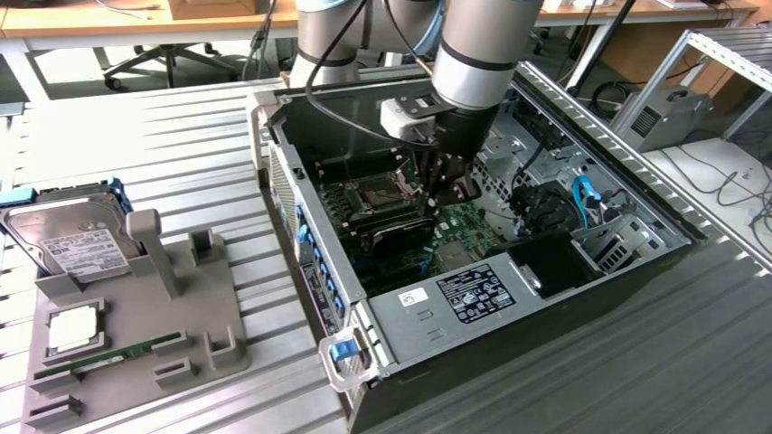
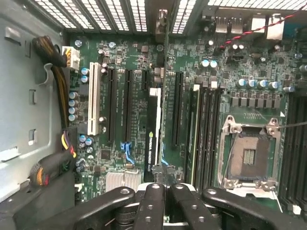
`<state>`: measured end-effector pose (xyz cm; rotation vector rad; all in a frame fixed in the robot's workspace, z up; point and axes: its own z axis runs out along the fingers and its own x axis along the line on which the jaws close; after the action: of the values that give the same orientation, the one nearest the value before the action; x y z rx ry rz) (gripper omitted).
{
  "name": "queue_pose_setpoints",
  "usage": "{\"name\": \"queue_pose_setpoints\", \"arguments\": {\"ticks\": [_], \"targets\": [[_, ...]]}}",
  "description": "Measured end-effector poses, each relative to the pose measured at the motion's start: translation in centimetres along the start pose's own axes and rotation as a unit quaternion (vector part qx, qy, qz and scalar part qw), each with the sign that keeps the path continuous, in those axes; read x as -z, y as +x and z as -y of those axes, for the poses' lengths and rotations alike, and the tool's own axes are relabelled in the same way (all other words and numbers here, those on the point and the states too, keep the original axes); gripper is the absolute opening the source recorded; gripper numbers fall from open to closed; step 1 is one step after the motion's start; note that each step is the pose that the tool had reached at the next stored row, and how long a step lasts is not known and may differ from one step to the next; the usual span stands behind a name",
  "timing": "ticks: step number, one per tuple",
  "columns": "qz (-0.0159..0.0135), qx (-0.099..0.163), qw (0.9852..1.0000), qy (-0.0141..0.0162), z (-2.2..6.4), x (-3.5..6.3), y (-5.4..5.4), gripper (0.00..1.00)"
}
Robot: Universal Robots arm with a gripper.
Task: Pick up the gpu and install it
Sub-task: 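Press down on the gpu until it lock into place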
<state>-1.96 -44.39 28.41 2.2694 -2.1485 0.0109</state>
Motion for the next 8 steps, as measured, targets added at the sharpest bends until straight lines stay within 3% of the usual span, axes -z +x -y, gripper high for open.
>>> {"name": "queue_pose_setpoints", "arguments": {"ticks": [8], "targets": [[0.0001, 0.0, 1.0, 0.0, 0.06, 1.54, 0.0, 0.11]]}}
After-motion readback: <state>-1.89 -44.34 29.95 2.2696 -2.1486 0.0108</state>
